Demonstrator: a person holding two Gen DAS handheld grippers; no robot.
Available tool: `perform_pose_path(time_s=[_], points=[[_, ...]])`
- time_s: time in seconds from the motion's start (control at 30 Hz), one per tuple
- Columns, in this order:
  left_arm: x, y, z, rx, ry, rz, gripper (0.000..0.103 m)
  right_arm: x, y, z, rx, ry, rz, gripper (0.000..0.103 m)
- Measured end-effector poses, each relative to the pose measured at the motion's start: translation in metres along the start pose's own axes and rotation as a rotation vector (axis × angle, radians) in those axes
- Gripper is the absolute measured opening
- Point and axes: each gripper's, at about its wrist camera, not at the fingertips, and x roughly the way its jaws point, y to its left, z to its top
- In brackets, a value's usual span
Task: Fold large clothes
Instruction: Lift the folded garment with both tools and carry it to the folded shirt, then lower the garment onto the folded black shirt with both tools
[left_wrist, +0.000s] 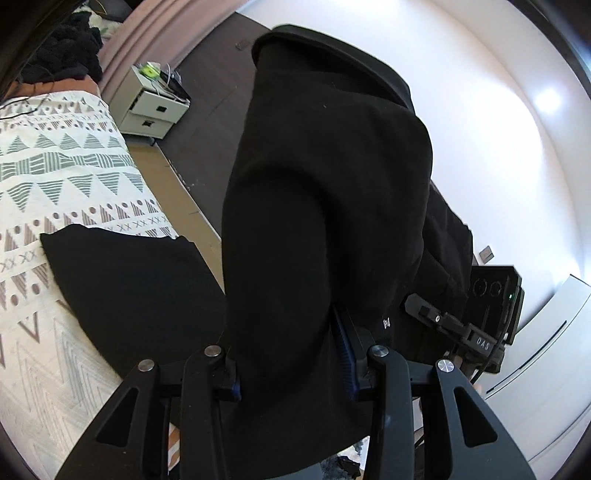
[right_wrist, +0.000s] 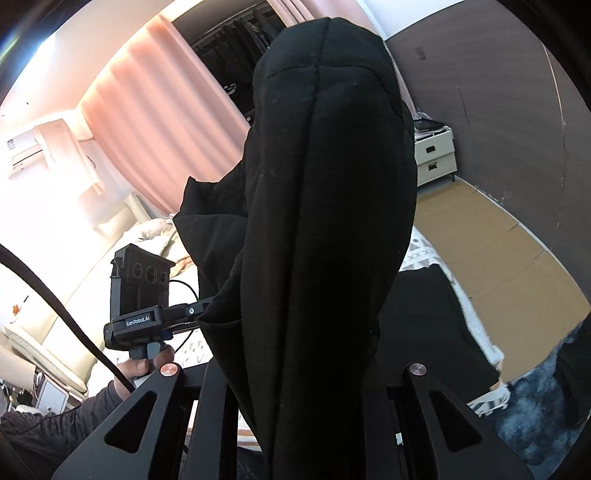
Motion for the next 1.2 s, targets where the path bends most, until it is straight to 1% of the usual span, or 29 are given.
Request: perform_pose_path(time_s=[0.13,0.17,0.23,0.27,0.33,0.53,0.57,0.63,0.67,0.73,0.77,0.8,0.83,0.87,0.93,0.97,1.0,1.07,1.17,1.2], points=[[0.019,0.022,-0.004,-0.043,0.028,-0.002,0.039,0.020,0.003,0.011,0.016,0.056,-0.009,0.014],[0.023,0.031,-0.008,-0.063,0.038,0.000,0.039,0.019,-0.006,0.016,0.021,0.070,-0.008,0.014],[0.033,0.049,-0.012,-0.098,0.055,0.011,0.039,0.034,-0.010,0.017,0.027,0.110,-0.012,0.014],[0.037,0.059,-0.015,-0.122,0.062,0.017,0.039,0.040,-0.018,0.027,0.031,0.132,-0.013,0.014],[0.040,0.078,-0.021,-0.161,0.068,0.033,0.039,0.064,-0.020,0.027,0.039,0.180,-0.013,0.014],[0.049,0.126,-0.027,-0.243,0.092,0.096,0.039,0.130,-0.022,0.045,0.073,0.260,-0.022,0.014],[0.051,0.135,-0.027,-0.258,0.094,0.108,0.039,0.139,-0.022,0.048,0.080,0.270,-0.032,0.014],[0.057,0.148,-0.028,-0.281,0.102,0.133,0.039,0.157,-0.022,0.053,0.095,0.290,-0.070,0.018],[0.061,0.155,-0.028,-0.294,0.111,0.148,0.039,0.167,-0.022,0.055,0.105,0.306,-0.105,0.021],[0.069,0.166,-0.029,-0.317,0.133,0.176,0.040,0.182,-0.019,0.056,0.108,0.333,-0.204,0.031],[0.072,0.170,-0.030,-0.324,0.143,0.190,0.040,0.176,-0.011,0.067,0.102,0.339,-0.252,0.045],[0.076,0.175,-0.030,-0.331,0.151,0.201,0.040,0.176,-0.005,0.069,0.100,0.340,-0.291,0.062],[0.078,0.179,-0.031,-0.337,0.160,0.213,0.040,0.174,-0.003,0.068,0.108,0.332,-0.315,0.071],[0.079,0.182,-0.032,-0.342,0.162,0.222,0.040,0.169,0.003,0.071,0.118,0.319,-0.321,0.083],[0.078,0.184,-0.033,-0.353,0.160,0.217,0.040,0.149,0.004,0.066,0.155,0.278,-0.337,0.084],[0.073,0.187,-0.033,-0.358,0.159,0.211,0.040,0.144,0.004,0.065,0.166,0.263,-0.343,0.084],[0.068,0.188,-0.033,-0.363,0.158,0.209,0.039,0.129,0.005,0.059,0.183,0.241,-0.355,0.084],[0.061,0.188,-0.033,-0.369,0.154,0.221,0.040,0.107,-0.001,0.037,0.214,0.200,-0.371,0.084],[0.050,0.189,-0.032,-0.357,0.139,0.228,0.040,0.088,-0.004,-0.028,0.283,0.130,-0.341,0.084],[0.047,0.187,-0.033,-0.350,0.137,0.232,0.040,0.076,-0.004,-0.041,0.311,0.109,-0.340,0.084]])
